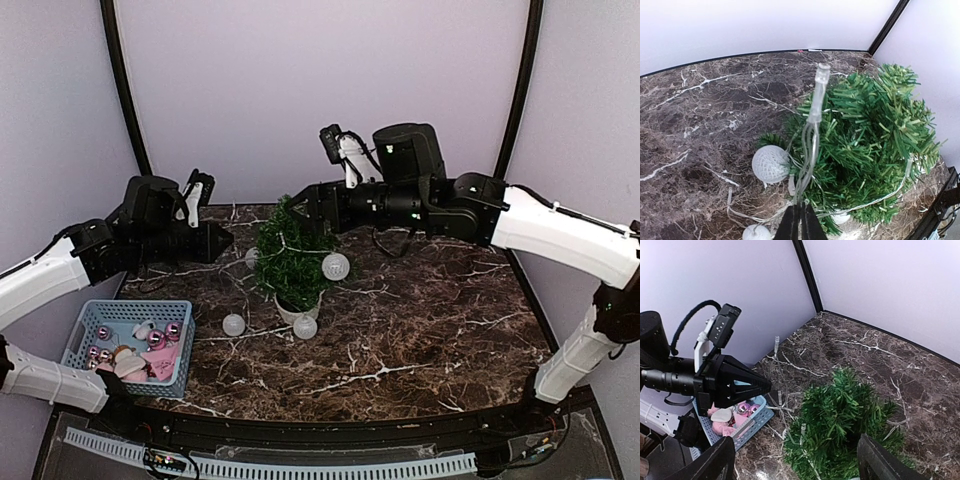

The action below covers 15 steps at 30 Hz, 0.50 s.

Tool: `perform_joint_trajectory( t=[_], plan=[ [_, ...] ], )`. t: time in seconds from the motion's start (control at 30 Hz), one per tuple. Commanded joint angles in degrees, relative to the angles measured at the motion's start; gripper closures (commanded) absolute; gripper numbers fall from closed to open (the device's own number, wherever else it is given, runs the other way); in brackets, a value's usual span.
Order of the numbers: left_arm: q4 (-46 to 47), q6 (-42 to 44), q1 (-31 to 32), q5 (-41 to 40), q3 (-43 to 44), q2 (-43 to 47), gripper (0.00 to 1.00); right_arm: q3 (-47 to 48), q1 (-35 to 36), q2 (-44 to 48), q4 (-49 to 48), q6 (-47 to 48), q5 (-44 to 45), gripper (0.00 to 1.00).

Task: Decorate the small christmas tree
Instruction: Wrap the side of the string light in the gap of the branches.

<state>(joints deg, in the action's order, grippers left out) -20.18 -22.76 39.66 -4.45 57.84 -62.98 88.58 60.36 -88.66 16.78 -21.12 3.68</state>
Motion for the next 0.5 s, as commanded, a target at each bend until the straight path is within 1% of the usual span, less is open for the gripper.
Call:
perform_joint_trajectory(
  t=[0.0, 0.1, 0.17, 0.27, 0.33, 0.47],
  plan=[
    [-1.83, 5.13, -1.70, -1.17, 3.56, -1.80, 1.00, 2.10, -2.39, -1.44, -2.13, 0.89, -0.26, 0.14],
    [-1.66, 7.87, -2.06, -0.45, 5.40, -3.34, 1.00, 1.14, -4.81, -1.67, -4.73, 0.58, -4.12, 0.11],
    [-1.24, 9.75, -2.23, 0.51, 6.56, -4.38, 1.00, 0.99, -5.89, -2.35, -6.19, 2.34, -8.37, 0.11],
    [0.95, 12.76, -2.22, 3.62, 6.89, -5.10, 1.00, 1.71, -6.52, -3.99, -7.35, 5.74, -11.24, 0.11],
    [2.81, 15.30, -2.24, 7.00, 6.53, -5.05, 1.00, 2.91, -7.05, -5.80, -7.68, 7.77, -13.39, 0.13],
    [5.17, 19.98, -2.23, 11.43, 6.46, -4.85, 1.00, 5.39, -7.86, -8.98, -10.00, 10.12, -20.59, 0.25]
  ],
)
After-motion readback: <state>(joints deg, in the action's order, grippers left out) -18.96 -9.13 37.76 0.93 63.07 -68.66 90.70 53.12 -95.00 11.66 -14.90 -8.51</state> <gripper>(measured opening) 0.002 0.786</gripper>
